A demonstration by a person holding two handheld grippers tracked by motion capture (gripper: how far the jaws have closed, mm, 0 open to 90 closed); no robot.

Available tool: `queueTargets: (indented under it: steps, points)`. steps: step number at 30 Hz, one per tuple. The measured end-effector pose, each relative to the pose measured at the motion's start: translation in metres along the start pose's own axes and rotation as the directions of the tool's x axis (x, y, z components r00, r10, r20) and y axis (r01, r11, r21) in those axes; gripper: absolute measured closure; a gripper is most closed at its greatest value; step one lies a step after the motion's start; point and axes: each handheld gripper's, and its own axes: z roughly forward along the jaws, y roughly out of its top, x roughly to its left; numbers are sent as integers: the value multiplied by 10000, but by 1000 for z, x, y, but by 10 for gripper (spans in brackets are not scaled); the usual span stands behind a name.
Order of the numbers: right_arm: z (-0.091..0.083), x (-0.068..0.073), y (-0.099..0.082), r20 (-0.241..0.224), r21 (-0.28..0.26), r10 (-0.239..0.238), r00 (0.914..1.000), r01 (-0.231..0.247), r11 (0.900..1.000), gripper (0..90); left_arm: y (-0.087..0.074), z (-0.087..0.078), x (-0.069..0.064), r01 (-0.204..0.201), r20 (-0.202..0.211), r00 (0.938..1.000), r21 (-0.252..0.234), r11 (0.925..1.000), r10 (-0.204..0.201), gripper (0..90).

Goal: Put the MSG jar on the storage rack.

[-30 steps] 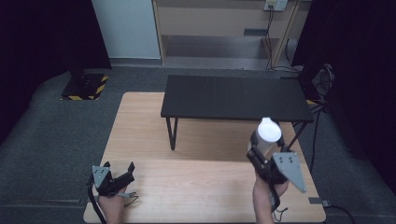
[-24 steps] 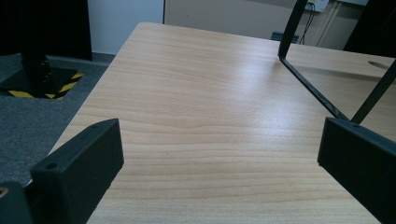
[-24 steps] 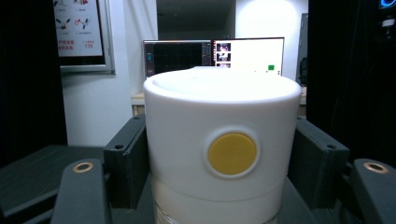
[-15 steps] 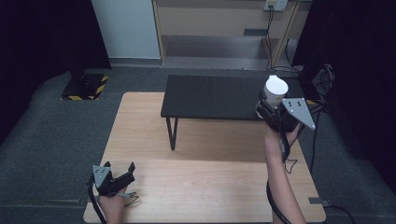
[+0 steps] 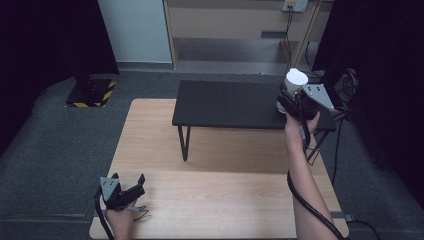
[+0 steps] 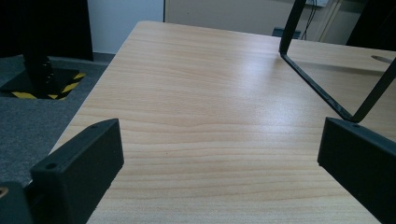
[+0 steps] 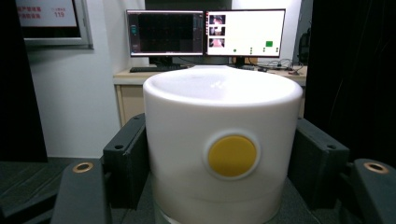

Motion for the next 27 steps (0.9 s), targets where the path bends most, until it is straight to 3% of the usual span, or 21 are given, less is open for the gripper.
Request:
queueTargets:
  steps: [5,15,16,17,19,20,24,25,27]
  points:
    - [3,2,-2,-16,-79,-199,9998,199,9998,307,0,0,0,-16,3,10000,2,10000,16,0]
    - [6,1,-1,19,-33,-55,10000,55,10000,304,0,0,0,21,-12,10000,-21,10000,-21,0]
    - [6,0,0,3,11,-102,9999,102,9999,243,0,0,0,21,-8,10000,-24,10000,-21,0]
    - [6,0,0,3,11,-102,9999,102,9999,243,0,0,0,21,-8,10000,-24,10000,-21,0]
    - [4,-3,2,-84,-33,31,10000,-31,10000,113,0,0,0,12,-10,10000,-31,10000,-12,0]
    - [-2,-7,3,-257,-132,168,9995,-172,9998,36,-1,0,0,3,-10,10000,-47,10000,-3,0]
    - [-21,-14,-2,-657,-458,-165,9977,135,9989,6,-1,0,-1,-14,-41,10000,-59,10000,14,0]
    - [-40,-19,-11,-843,-733,-265,9961,203,9971,6,-1,0,-1,-39,-44,10000,-67,10000,38,0]
    - [-61,-24,-25,-976,-1035,-238,9949,137,9945,6,-1,-1,-1,-52,-55,10000,-77,10000,52,0]
